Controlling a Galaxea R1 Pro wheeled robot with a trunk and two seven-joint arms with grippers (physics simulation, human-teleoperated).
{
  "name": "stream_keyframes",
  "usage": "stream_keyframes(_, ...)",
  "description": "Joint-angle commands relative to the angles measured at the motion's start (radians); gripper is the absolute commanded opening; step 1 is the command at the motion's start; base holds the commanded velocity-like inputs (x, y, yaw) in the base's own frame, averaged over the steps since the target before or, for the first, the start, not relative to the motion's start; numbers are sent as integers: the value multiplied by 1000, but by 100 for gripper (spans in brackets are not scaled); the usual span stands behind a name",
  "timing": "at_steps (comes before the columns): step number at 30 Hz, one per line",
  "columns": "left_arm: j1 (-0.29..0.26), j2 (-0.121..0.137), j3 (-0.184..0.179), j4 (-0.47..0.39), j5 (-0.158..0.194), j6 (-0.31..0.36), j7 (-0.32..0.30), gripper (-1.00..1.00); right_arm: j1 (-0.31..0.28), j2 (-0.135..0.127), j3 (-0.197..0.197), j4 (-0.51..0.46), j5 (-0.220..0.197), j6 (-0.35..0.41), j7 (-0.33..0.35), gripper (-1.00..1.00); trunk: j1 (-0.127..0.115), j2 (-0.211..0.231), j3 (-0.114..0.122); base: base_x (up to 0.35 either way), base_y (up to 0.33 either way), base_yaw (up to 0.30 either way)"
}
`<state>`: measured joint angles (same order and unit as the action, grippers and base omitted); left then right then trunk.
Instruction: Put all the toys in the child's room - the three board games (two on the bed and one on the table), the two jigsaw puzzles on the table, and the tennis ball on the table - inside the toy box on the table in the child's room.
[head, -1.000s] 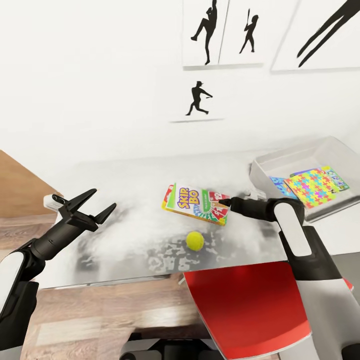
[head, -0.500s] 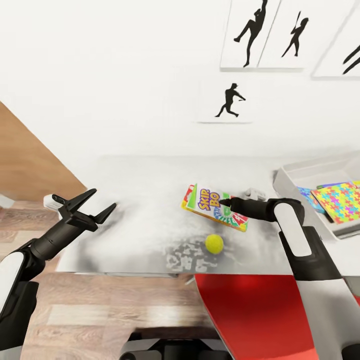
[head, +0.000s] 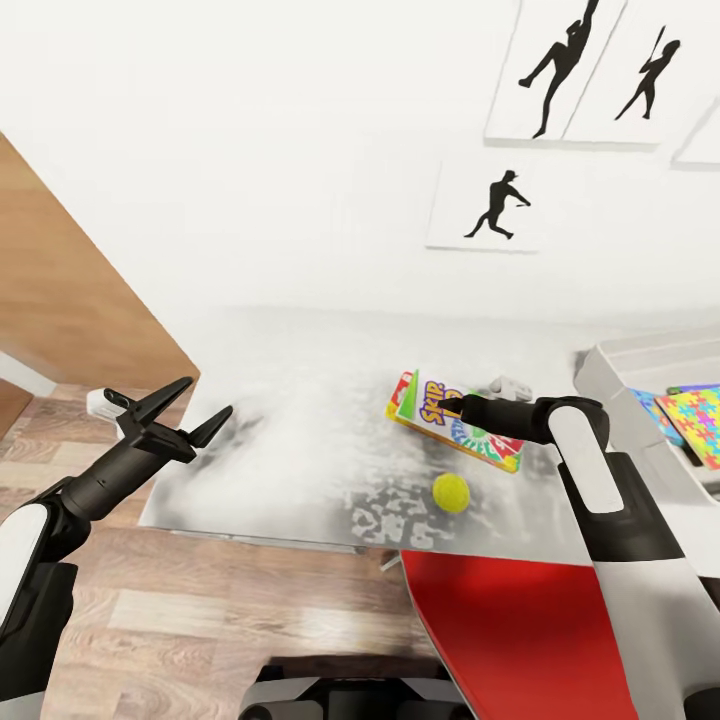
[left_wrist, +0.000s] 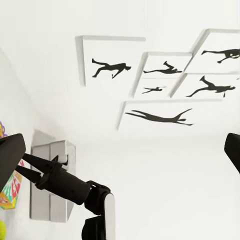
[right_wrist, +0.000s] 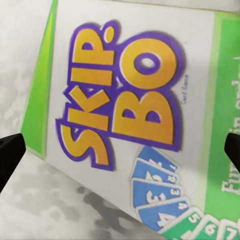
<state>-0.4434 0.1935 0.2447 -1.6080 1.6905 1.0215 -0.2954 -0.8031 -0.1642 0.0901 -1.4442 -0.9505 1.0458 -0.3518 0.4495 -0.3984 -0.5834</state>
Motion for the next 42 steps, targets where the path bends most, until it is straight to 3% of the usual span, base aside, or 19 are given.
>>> stream_keyframes(1, -1, 0, 1, 0, -8, 3, -8, 100, -1, -1, 1, -1, -10, 1, -10, 100, 1, -2, -1, 0, 0, 37)
stream_keyframes(29, -1, 0, 1, 0, -8, 3, -10, 100, -1, -4, -5, -1, -8, 1, -13, 100, 1, -2, -1, 0, 0, 7)
stream_keyframes(32, 0, 0, 1, 0, -8, 3, -10, 100, 0, -14, -24, -2, -8, 1, -15, 100, 1, -2, -1, 0, 0, 0)
stream_keyframes(35, 0, 0, 1, 0, -8, 3, -9, 100, 1, -50, -78, -6, -10, 1, -16, 100, 1, -2, -1, 0, 0, 0)
stream_keyframes(36, 0, 0, 1, 0, -8, 3, -9, 100, 1, -50, -78, -6, -10, 1, -16, 100, 1, -2, -1, 0, 0, 0)
stream_keyframes(42, -1, 0, 1, 0, -8, 3, -8, 100, 19, -110, -150, -15, -13, 1, -14, 100, 1, -2, -1, 0, 0, 0)
